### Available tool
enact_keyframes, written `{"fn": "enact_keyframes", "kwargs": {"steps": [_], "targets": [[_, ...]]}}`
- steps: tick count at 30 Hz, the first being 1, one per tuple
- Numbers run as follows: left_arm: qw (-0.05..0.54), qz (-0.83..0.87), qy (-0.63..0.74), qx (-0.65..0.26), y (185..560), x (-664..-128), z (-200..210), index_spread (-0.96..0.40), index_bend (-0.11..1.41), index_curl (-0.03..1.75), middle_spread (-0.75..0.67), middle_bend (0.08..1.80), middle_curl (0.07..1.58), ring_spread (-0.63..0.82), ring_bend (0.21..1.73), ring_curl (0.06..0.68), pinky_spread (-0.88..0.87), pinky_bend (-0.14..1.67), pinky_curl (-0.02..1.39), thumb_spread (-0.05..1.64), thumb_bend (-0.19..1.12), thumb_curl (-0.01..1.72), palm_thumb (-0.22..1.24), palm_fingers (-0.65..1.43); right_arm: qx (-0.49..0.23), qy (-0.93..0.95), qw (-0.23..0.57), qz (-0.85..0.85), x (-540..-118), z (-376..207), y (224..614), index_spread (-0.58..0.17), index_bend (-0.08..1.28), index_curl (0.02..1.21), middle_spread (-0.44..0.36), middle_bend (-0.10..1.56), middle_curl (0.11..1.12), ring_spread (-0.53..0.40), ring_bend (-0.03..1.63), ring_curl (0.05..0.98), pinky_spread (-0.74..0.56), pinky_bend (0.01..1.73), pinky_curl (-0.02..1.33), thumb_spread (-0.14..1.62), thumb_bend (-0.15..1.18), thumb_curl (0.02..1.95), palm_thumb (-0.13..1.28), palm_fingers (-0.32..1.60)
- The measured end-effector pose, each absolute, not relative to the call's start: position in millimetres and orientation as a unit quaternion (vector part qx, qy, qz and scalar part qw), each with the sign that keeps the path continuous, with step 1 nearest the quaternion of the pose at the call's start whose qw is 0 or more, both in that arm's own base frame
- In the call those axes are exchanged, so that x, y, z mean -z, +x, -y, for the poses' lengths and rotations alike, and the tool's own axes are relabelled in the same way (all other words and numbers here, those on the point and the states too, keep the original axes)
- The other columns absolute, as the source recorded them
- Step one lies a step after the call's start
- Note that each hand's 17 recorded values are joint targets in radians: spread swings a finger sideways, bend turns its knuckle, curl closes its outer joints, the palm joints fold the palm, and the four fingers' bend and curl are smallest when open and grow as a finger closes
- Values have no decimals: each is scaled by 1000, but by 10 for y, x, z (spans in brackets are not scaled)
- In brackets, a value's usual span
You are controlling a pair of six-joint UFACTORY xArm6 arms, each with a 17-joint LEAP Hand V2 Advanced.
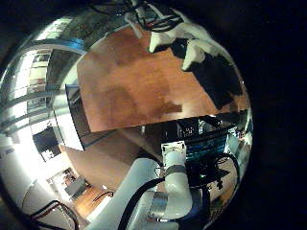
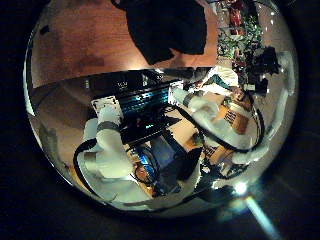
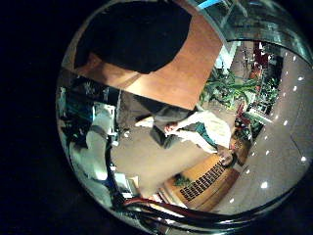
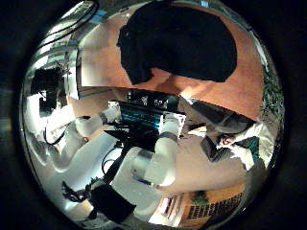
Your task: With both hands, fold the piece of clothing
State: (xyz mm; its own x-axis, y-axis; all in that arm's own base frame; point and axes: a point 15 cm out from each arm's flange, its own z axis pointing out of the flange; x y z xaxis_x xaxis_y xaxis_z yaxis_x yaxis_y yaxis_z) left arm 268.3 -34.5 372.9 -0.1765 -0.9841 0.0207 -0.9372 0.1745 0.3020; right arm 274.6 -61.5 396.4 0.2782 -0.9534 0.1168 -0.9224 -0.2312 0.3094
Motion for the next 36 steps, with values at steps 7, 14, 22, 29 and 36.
{"fn": "enact_keyframes", "kwargs": {"steps": [7, 14, 22, 29, 36], "targets": [[103, 764, 628, 107, 2773, -3674, 395, 7, 146, 269, 313, 249, 361, 437, 787, 194, 516, 504, 303, 870, -76, 163, -92, 15, 57, 780, 164, 601, -3919, 635, 2761, -367, 169, 303, 20, 182, 302, 184, 345, 253, 360, 407, 297, 1056, -35, 199, -27, 79], [110, 782, 601, 123, 2756, -3508, 577, 7, 149, 269, 314, 247, 359, 440, 780, 193, 517, 501, 304, 901, -54, 174, -54, 17, 62, 769, 163, 615, -3902, 731, 2740, -361, 170, 303, 20, 183, 304, 185, 340, 255, 363, 403, 299, 1059, -35, 198, -26, 82], [86, 850, 499, 147, 2684, -3120, 1028, 1, 150, 271, 322, 231, 356, 444, 763, 191, 513, 486, 302, 826, -47, 231, -30, -4, 78, 755, 168, 629, -3796, 781, 2672, -359, 171, 303, 20, 183, 303, 187, 338, 257, 363, 399, 300, 1070, -32, 196, -22, 85], [48, 875, 470, 107, 2853, -2669, 1283, 17, 160, 281, 328, 210, 352, 450, 740, 189, 513, 475, 300, 816, -44, 256, -25, 7, 99, 726, 152, 663, -3764, 805, 2607, -359, 169, 304, 19, 189, 306, 187, 349, 259, 366, 390, 298, 1082, -25, 204, -10, 115], [32, 886, 459, 62, 2876, -2331, 1528, 29, 155, 284, 339, 197, 351, 462, 729, 191, 513, 470, 301, 842, -36, 271, -11, 10, 117, 693, 138, 698, -3730, 858, 2579, -352, 169, 305, 24, 187, 311, 181, 351, 262, 367, 382, 298, 1095, -23, 212, -6, 128]]}}
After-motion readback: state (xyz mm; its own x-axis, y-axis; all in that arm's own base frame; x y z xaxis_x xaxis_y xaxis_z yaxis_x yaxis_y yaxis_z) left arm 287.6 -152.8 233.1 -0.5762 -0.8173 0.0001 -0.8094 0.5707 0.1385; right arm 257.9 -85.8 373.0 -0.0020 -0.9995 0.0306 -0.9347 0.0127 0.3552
